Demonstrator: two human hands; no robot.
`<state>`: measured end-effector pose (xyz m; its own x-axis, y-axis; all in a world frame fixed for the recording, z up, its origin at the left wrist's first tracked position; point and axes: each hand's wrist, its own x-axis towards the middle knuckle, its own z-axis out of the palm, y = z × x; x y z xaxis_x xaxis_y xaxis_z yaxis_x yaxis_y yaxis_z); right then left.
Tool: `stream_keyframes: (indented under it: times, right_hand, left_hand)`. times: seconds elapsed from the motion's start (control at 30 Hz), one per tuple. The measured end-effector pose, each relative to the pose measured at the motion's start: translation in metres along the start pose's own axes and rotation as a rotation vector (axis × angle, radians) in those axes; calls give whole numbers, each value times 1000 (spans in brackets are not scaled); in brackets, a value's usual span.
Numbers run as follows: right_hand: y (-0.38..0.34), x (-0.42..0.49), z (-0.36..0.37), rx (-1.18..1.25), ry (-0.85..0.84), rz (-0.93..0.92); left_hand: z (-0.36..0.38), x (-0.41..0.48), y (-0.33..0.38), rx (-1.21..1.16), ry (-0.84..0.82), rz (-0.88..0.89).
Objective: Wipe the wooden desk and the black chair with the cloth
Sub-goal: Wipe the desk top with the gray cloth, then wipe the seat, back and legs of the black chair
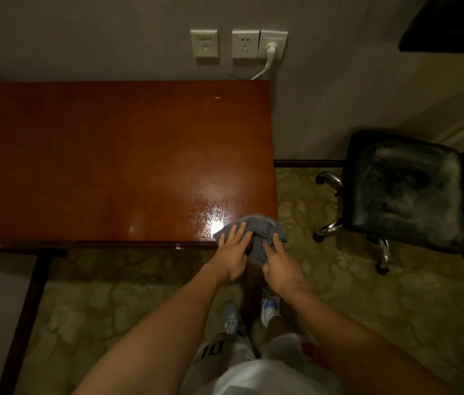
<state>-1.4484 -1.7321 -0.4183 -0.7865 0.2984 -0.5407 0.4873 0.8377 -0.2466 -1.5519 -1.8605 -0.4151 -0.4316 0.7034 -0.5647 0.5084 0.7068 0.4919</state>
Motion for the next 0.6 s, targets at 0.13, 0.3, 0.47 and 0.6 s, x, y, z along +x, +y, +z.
stream_keyframes:
  times: [0.13, 0.3, 0.47, 0.6]
  right_hand:
    - [-5, -10, -6, 378, 20, 47]
    - [-10, -29, -22, 842, 236, 252]
    - [-9, -48, -58, 861, 321, 189]
    - [-3, -65, -80, 912, 356, 149]
  left_hand:
    - [-1, -24, 9, -77, 37, 35]
    - [-5, -52, 25, -71, 220, 142]
    - [-27, -70, 56, -57, 404, 283]
    - [-38, -77, 75, 58, 519, 366]
